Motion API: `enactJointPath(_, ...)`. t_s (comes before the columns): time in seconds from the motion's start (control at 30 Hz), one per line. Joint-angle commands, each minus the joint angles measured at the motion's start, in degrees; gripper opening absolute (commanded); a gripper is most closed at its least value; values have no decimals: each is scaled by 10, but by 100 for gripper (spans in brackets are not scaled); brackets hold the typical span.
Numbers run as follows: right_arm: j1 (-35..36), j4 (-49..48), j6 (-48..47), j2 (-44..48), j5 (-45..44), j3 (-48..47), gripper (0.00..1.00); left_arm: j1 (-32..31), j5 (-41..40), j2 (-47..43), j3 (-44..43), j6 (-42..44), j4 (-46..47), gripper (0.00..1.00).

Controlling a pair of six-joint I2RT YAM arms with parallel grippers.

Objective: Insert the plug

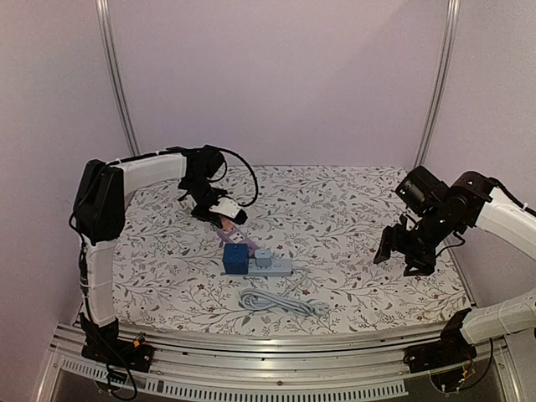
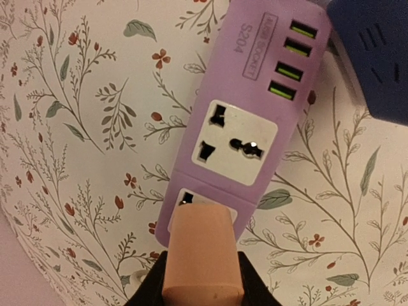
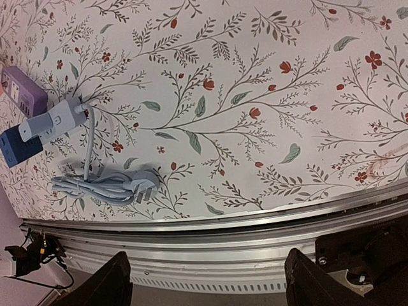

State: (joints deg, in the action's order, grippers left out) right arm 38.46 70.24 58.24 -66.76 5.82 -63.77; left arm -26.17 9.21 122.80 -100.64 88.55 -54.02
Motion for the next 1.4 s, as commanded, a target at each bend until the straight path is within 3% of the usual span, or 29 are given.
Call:
enactJointPath(0.0,-3,1,-16,-9,4,-13,82,0,-16,23,-12,13,15,0)
enactJointPath(0.33,-3,-22,-15,-14,7,-10,82,-12,-17,-31,79,-47,2,0)
enactJointPath(0.77,-3,-75,-16,-32,21,-9,81,-47,-87,-99,150,-303,-37,0)
enactJointPath(1.1,-2,-110,6,-1,22,21,81,-87,-73,-137,215,-449,-98,0)
enactJointPath(1.37,-2,-115,10,24,11,35,81,-99,-46,-149,212,-550,-148,0)
